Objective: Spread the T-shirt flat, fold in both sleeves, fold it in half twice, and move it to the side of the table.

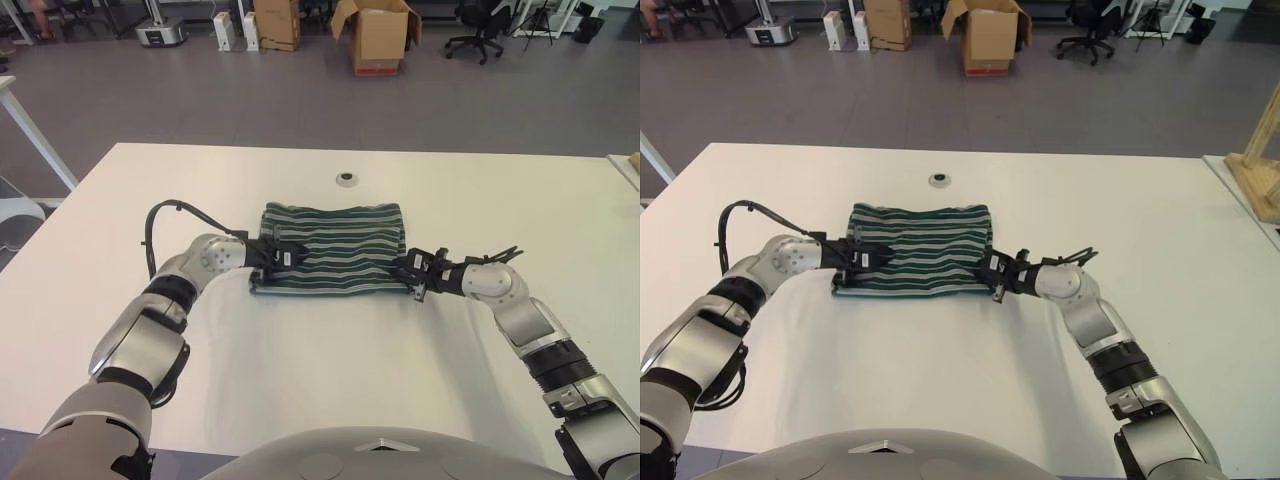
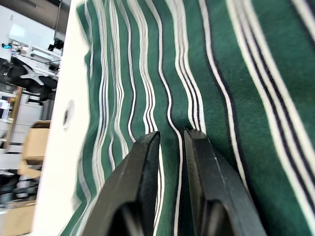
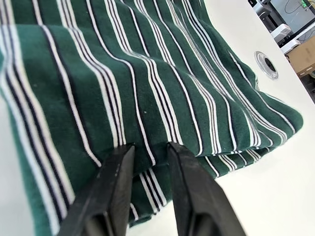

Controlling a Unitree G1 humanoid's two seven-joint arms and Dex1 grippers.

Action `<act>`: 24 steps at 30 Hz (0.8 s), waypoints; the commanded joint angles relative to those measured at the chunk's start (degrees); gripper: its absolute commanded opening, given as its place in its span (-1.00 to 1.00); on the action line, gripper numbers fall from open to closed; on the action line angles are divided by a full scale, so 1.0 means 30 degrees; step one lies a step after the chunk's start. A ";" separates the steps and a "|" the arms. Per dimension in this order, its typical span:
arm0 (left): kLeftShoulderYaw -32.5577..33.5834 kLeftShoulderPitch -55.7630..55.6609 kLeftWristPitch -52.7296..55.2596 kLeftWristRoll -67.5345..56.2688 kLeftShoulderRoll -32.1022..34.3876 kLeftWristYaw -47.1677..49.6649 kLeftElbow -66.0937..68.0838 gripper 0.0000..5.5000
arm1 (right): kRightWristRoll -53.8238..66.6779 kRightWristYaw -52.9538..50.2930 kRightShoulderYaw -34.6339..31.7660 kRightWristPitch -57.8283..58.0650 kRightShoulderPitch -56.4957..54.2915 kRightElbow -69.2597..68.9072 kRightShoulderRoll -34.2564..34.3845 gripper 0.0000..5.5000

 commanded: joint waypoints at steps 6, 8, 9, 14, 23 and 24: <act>-0.0410 0.6665 1.9615 -1.4838 0.3374 -0.5103 -2.0372 -0.67 | -0.0889 -0.0799 -0.0063 -0.5899 -0.7979 0.9968 0.1056 -0.56; 0.0649 0.5923 1.9754 -1.4714 0.1292 -0.3239 -1.9788 -0.67 | 0.0545 -0.0037 -0.1207 -0.6330 -0.8560 1.0089 0.1132 -0.56; 0.1384 0.5281 1.9963 -1.4614 0.0422 -0.2217 -1.9202 -0.67 | 0.1630 0.0650 -0.1939 -0.5927 -0.8491 0.9681 0.1203 -0.56; 0.1610 0.2145 1.4073 -0.6257 0.3748 -0.1815 -1.1867 -0.67 | 0.8108 0.3885 -0.3386 0.2157 -0.1696 0.0055 0.0689 -0.56; -0.0077 0.7544 1.1220 -0.5179 0.5726 -0.5359 -1.1371 -0.67 | 0.3295 0.0090 0.0742 0.6054 0.0311 0.1903 0.1160 -0.56; -0.0040 0.8552 1.2777 -0.6610 0.6178 -0.6128 -1.3589 -0.67 | 0.3116 0.0169 0.0561 0.5736 -0.0376 0.2648 0.0952 -0.56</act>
